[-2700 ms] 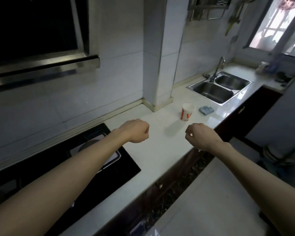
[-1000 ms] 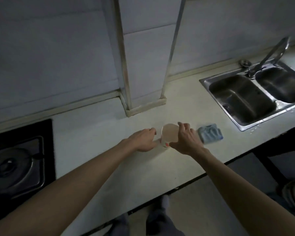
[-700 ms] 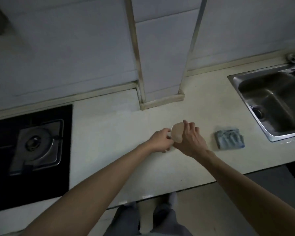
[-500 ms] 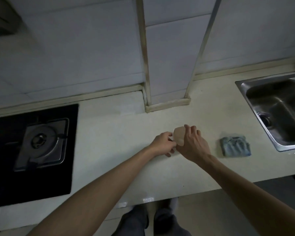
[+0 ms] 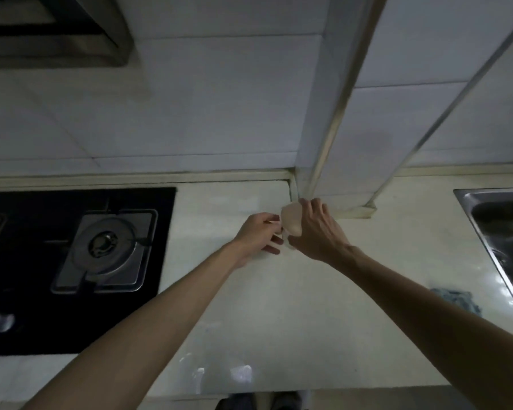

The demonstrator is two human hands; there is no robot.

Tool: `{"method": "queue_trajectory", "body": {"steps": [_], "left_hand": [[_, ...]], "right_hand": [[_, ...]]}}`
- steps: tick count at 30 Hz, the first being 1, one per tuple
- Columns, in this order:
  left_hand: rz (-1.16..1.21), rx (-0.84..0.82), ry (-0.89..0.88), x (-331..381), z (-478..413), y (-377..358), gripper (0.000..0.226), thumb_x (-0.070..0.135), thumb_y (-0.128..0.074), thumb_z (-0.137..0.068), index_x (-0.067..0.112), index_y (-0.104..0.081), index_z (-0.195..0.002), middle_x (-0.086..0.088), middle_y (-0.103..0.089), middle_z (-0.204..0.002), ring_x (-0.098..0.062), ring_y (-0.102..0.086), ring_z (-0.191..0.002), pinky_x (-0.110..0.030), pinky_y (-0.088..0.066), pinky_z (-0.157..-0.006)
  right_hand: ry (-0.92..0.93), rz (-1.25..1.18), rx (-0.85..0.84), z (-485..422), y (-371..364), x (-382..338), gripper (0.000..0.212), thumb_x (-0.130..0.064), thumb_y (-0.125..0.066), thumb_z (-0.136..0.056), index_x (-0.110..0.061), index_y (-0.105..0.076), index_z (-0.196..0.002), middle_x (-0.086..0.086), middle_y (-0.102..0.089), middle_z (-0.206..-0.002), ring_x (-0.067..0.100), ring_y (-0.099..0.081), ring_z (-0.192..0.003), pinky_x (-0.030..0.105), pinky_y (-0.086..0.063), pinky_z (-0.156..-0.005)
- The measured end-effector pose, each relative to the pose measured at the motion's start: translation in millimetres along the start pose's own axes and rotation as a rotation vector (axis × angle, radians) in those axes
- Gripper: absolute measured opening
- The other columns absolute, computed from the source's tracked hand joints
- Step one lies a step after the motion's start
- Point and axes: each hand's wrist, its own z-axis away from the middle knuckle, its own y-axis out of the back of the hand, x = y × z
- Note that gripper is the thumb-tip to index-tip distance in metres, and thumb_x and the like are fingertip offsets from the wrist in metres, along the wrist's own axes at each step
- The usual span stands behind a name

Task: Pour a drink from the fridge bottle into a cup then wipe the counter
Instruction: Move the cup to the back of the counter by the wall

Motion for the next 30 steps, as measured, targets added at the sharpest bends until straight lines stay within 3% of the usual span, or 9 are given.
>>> {"method": "queue_trajectory", "body": {"steps": [4,8,12,18,22,28,30], "left_hand": [[0.054,0.058,-0.052,8.6,-27.4,40.8,0.048,0.008,-0.058,-0.092,0.006,-0.048,-0.139,-0.013,-0.067,-0.111,-0.023,-0.066,-0.095,-0.047,-0.061,-0.082],[0.128,0.06,-0.089,14.1,-58.3,65.3,0.036,0.006,-0.056,-0.092,0.006,-0.06,-0.128,-0.008,-0.067,-0.103,-0.02,-0.064,-0.093,-0.046,-0.059,-0.083],[0.183,0.062,-0.082,11.8,-83.0,69.4,0.024,0.003,-0.054,-0.091,0.016,-0.069,-0.106,-0.003,-0.069,-0.097,-0.018,-0.063,-0.093,-0.047,-0.058,-0.086],[0.183,0.057,-0.083,-3.3,-116.6,62.5,0.026,0.001,-0.055,-0.088,0.023,-0.07,-0.093,0.0,-0.07,-0.094,-0.016,-0.064,-0.086,-0.048,-0.057,-0.086],[0.231,0.065,-0.078,-5.9,-124.3,58.6,0.03,0.002,-0.055,-0.091,0.029,-0.068,-0.087,0.007,-0.07,-0.093,-0.018,-0.063,-0.095,-0.047,-0.058,-0.088],[0.167,0.066,-0.082,1.7,-117.5,63.3,0.024,0.004,-0.055,-0.093,0.024,-0.067,-0.09,0.005,-0.068,-0.093,-0.018,-0.063,-0.093,-0.046,-0.058,-0.088],[0.132,0.098,-0.087,3.7,-112.5,68.0,0.023,0.002,-0.054,-0.093,0.021,-0.067,-0.093,0.003,-0.068,-0.092,-0.018,-0.063,-0.092,-0.045,-0.058,-0.086]], "right_hand": [[0.069,0.061,0.111,-47.8,-8.5,-29.6,0.085,-0.031,-0.074,-0.077,-0.003,-0.029,-0.143,0.019,-0.042,-0.132,0.031,-0.045,-0.115,0.039,-0.046,-0.095],[0.035,0.036,0.168,-97.0,-17.4,-41.8,0.083,-0.032,-0.072,-0.077,-0.003,-0.029,-0.143,0.023,-0.042,-0.132,0.038,-0.042,-0.119,0.045,-0.041,-0.098],[-0.009,0.019,0.148,-129.3,-30.2,-34.5,0.084,-0.03,-0.076,-0.074,-0.005,-0.03,-0.14,0.02,-0.039,-0.129,0.036,-0.042,-0.117,0.043,-0.045,-0.092],[-0.053,0.026,0.085,-152.4,-55.9,-18.3,0.081,-0.024,-0.069,-0.076,-0.002,-0.026,-0.142,0.021,-0.038,-0.131,0.038,-0.035,-0.123,0.044,-0.041,-0.098],[-0.073,0.028,0.112,-156.8,-59.8,-16.5,0.08,-0.024,-0.066,-0.078,-0.003,-0.025,-0.144,0.02,-0.039,-0.131,0.038,-0.036,-0.122,0.044,-0.042,-0.098],[-0.081,0.105,-0.002,-149.9,-45.4,-18.6,0.092,-0.032,-0.07,-0.08,-0.003,-0.014,-0.149,0.021,-0.027,-0.145,0.038,-0.03,-0.132,0.046,-0.033,-0.107],[-0.04,0.151,0.006,-142.6,-36.0,-17.8,0.091,-0.034,-0.072,-0.08,-0.003,-0.019,-0.147,0.02,-0.028,-0.146,0.037,-0.031,-0.132,0.046,-0.032,-0.108]]}}
